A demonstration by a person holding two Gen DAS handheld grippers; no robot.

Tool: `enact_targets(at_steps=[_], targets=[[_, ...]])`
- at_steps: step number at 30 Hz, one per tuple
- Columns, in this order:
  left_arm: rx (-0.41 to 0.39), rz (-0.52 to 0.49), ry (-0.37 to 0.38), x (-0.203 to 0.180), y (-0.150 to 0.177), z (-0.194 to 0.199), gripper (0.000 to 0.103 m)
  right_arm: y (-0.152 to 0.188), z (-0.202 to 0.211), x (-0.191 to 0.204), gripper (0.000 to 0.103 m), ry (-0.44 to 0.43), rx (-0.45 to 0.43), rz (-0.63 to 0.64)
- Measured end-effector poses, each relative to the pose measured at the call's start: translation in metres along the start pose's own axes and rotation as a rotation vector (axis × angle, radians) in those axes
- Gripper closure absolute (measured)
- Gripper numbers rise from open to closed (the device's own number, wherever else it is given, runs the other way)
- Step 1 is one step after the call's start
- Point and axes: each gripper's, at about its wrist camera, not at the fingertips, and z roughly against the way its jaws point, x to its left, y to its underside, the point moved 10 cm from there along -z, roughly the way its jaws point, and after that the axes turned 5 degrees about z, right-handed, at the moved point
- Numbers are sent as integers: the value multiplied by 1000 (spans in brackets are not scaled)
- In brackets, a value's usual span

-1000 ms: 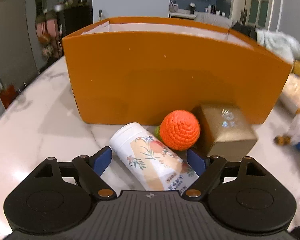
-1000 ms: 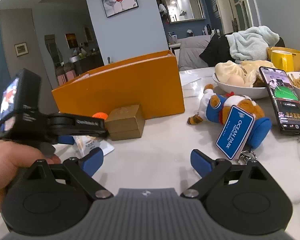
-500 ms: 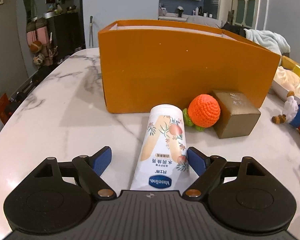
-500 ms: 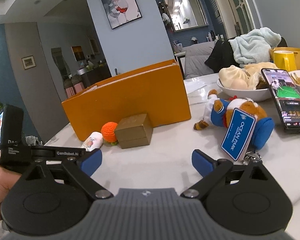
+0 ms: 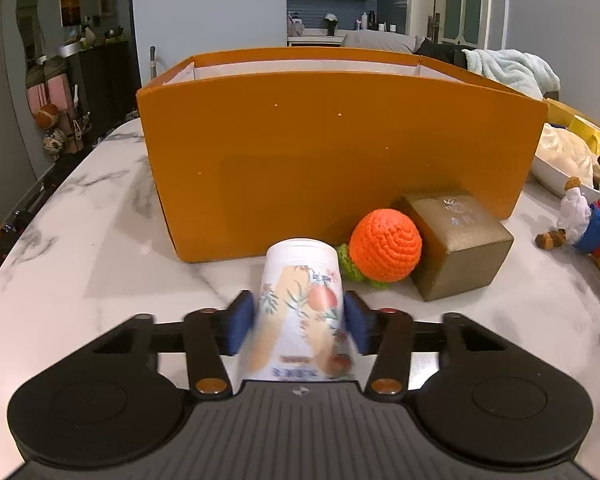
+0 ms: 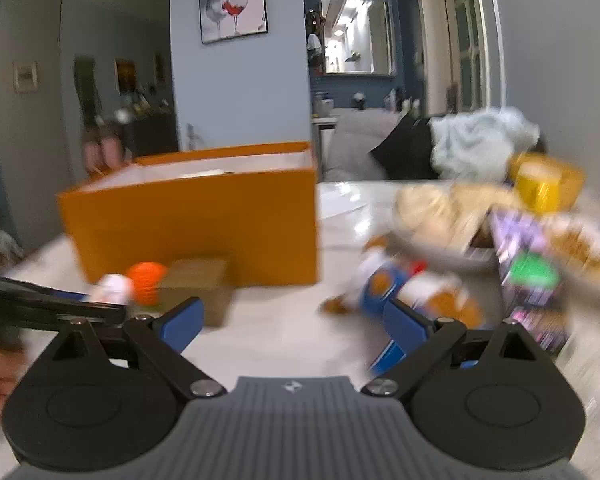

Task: Organize objects
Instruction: 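Close left tool on the white lotion tube while right tool grasps the plush duck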

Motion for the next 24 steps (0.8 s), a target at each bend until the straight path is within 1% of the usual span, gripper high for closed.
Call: enact_targets(at_steps=[3, 5, 8, 10, 13, 17, 20, 22, 23, 24], targets=[[-6, -8, 11, 2, 3, 3, 48, -12, -19, -10, 5, 47, 71, 114], [-10, -9, 15, 3, 5, 5, 48, -15, -31, -19, 5, 79, 144, 171], [-13, -8, 20, 4, 5, 5, 48, -15, -48, -31, 5, 69, 273, 204], [-13, -10, 22, 4, 4, 5, 48, -12, -56, -35, 5, 58, 329, 212], [-12, -12, 25, 4, 4, 5, 48, -5, -64, -39, 6, 57, 376, 227], [-10, -13, 25, 5, 5, 7, 48, 5, -69, -41, 9, 64, 393, 241], [-8, -16, 30, 6, 6, 8, 48, 16, -75, -46, 11, 63, 426, 234], [-9, -17, 32, 6, 7, 9, 48, 22, -81, -49, 18, 51, 447, 215], [-8, -16, 31, 6, 7, 9, 48, 25, -82, -50, 19, 60, 451, 225], [-7, -16, 31, 6, 8, 9, 48, 26, -83, -50, 24, 71, 451, 239]])
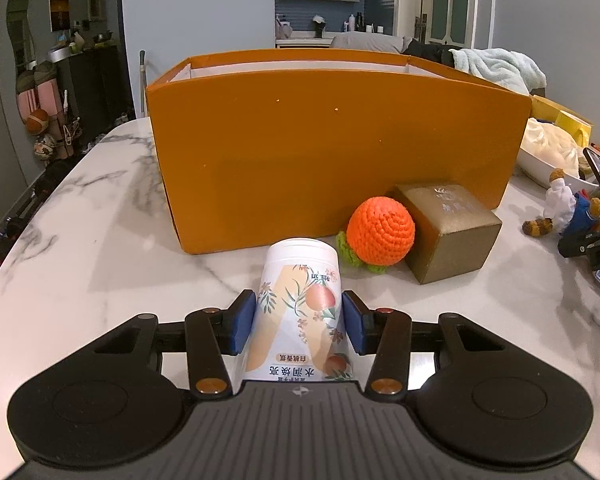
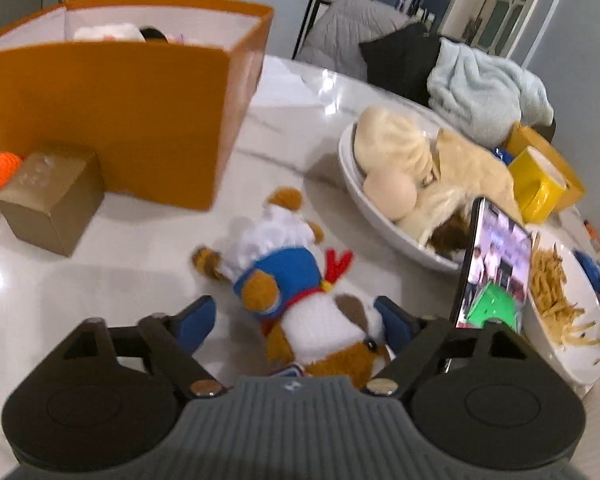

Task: Organize objects
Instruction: 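Close left tool on the white lotion tube while right tool grasps the plush duck, then lift and carry the lotion tube and plush duck over the shoebox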

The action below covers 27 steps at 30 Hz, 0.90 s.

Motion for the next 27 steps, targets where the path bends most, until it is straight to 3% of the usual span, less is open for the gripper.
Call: enact_targets(at_steps=[3, 10, 15, 17, 22, 27], targets=[[3, 1, 0, -1, 0, 0, 48, 0, 5, 0, 36, 27, -14, 7], [3, 5, 8, -1, 3, 4, 49, 3, 28, 28, 44, -47, -66, 31], [-11, 29, 30, 1, 7, 11, 49, 6, 53, 50, 46, -213, -106, -52], [-9, 31, 35, 0, 8, 13, 49, 6, 63, 59, 46, -240, -119, -54], [9, 40, 51, -2, 10, 17, 50, 14, 76, 88, 46, -283, -116, -14], [9, 34, 53, -2, 15, 22, 50, 18, 78, 98, 45, -239, -128, 60]])
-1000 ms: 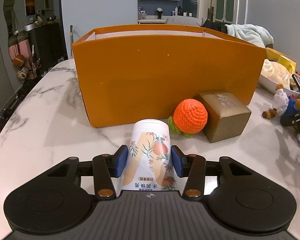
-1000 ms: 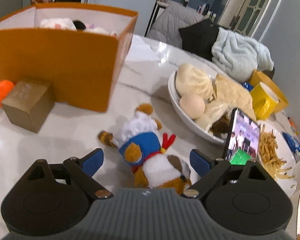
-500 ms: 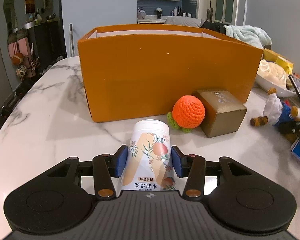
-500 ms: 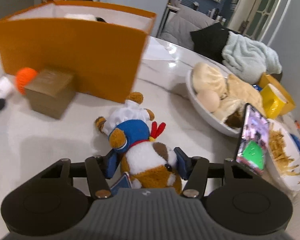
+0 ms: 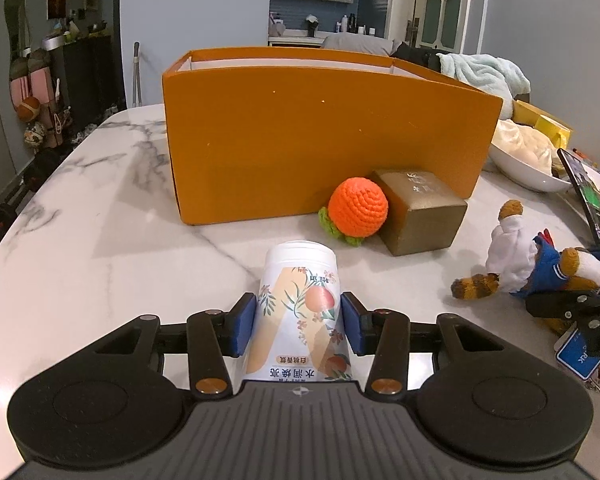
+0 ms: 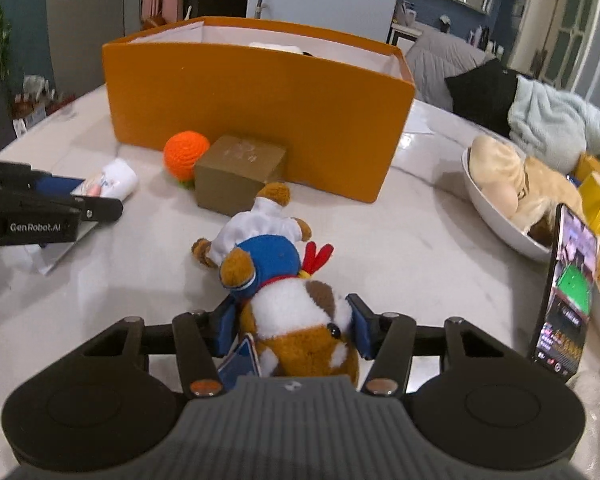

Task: Organize objects
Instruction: 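Lift and carry the lotion tube and plush duck over the shoebox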

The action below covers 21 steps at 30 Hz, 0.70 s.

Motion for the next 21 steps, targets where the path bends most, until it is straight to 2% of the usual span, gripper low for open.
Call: enact_targets(at_steps=[5, 8, 9, 10, 16, 17, 19, 21], targets=[[-5, 5, -3, 5, 2, 3, 50, 1, 4, 0, 43, 4, -10, 3], [-7, 10, 0, 7, 2, 6, 50, 0, 8, 0, 30, 46, -21, 32], [-8, 10, 1, 7, 2, 7, 50, 0, 8, 1, 22, 67, -15, 50], [-9, 9, 2, 7, 2, 8, 50, 1, 6, 0, 20, 82, -7, 64], [-16, 6, 4, 8, 1, 12, 50, 6, 5, -2, 20, 88, 27, 41], [-18, 8, 5, 9, 1, 12, 50, 8, 4, -2, 21, 85, 40, 39], [-19, 10, 7, 10, 2, 13, 50, 13, 1, 2, 47, 27, 64, 24], [-20, 10, 10, 11, 2, 15, 50, 15, 4, 3, 48, 25, 56, 18]])
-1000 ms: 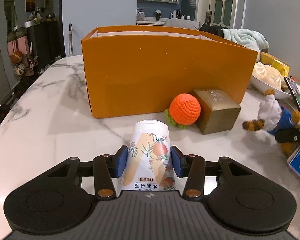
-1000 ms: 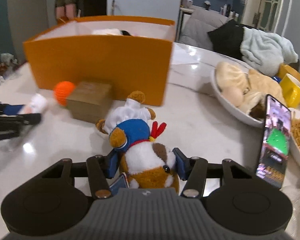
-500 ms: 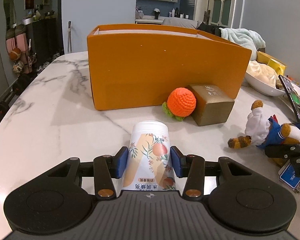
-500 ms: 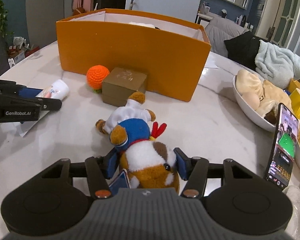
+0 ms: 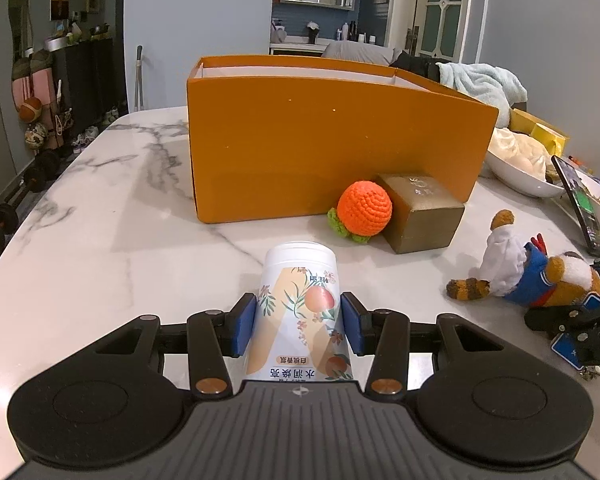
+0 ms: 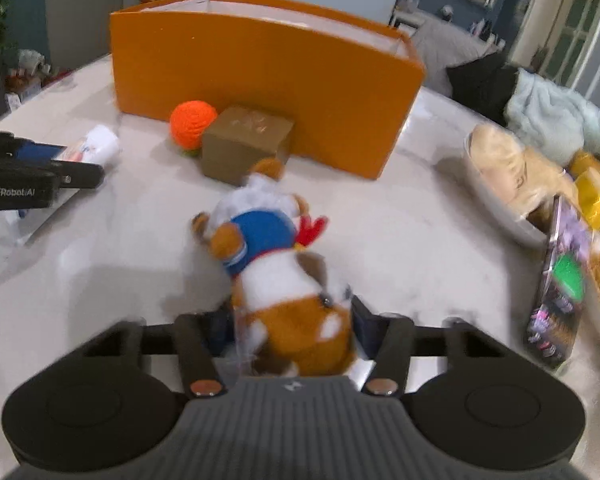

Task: Organize objects
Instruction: 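Lift and carry the lotion tube and plush duck over the shoebox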

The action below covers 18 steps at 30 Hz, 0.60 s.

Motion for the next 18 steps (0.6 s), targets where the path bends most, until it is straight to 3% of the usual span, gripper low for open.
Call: enact_targets(at_steps=[10, 18], targets=[[-36, -1, 25, -3, -10, 16, 50, -10, 26, -1, 49, -58, -78, -77], [-108, 8, 70, -15, -48, 36, 50, -46, 47, -2, 49, -65, -165, -59]])
